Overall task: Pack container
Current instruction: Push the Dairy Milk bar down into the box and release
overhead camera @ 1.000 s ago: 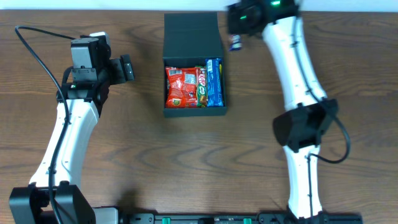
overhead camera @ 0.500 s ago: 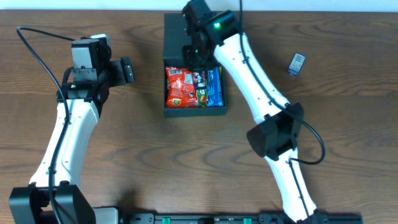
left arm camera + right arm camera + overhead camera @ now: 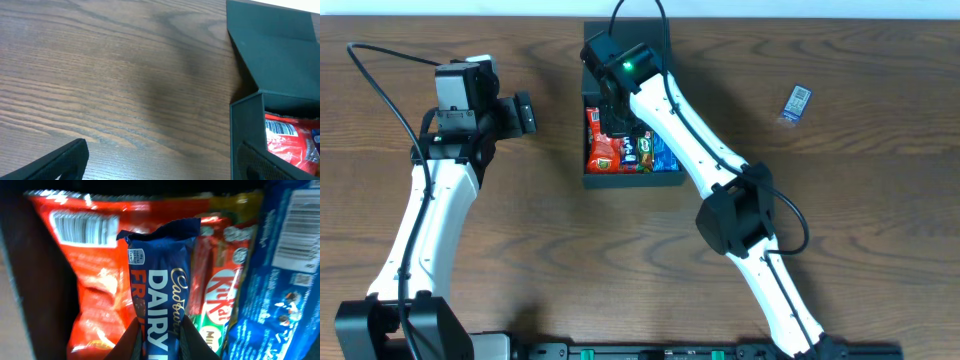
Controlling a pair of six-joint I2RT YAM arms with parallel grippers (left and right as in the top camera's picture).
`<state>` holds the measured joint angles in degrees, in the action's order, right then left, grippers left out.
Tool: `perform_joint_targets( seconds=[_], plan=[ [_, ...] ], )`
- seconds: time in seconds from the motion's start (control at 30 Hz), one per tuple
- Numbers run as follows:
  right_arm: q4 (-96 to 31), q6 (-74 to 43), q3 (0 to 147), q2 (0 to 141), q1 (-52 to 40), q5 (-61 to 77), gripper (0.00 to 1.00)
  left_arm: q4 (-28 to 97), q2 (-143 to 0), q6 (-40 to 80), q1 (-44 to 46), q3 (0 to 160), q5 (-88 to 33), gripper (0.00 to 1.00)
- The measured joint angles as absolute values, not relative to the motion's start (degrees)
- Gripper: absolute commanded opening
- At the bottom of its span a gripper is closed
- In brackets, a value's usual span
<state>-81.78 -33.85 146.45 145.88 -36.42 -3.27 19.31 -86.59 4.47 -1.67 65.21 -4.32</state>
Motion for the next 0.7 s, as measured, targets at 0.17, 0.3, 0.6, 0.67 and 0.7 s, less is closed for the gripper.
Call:
perform_joint_targets(
  seconds=[0.17,0.3,0.6,0.67,0.7],
  plan=[
    [-81.17,-35.2,146.43,146.17,-36.45,-6.35,0.32,19.31,-86.59,4.47,-1.67,65.21,-4.32,0.95],
    [-81.1,-35.75,146.43,147.3,-36.45,-7.22,0.65,19.31,-86.59,4.47,-1.67,65.21,-4.32,0.95],
    [-80.73,-35.27,146.41,147.68,-35.4,-7.6,0.64,19.31,-86.59,4.47,-1.67,65.21,-4.32,0.95],
    [-80.31,-34.98,146.63,147.3,-34.46,-7.38,0.66,19.29,-86.59,4.47,-1.67,65.21,-4.32,0.95],
    [-79.83,-34.74,146.82,146.87,-34.0,-7.4,0.7,19.29,-86.59,4.47,-1.67,65.21,-4.32,0.96]
  ],
)
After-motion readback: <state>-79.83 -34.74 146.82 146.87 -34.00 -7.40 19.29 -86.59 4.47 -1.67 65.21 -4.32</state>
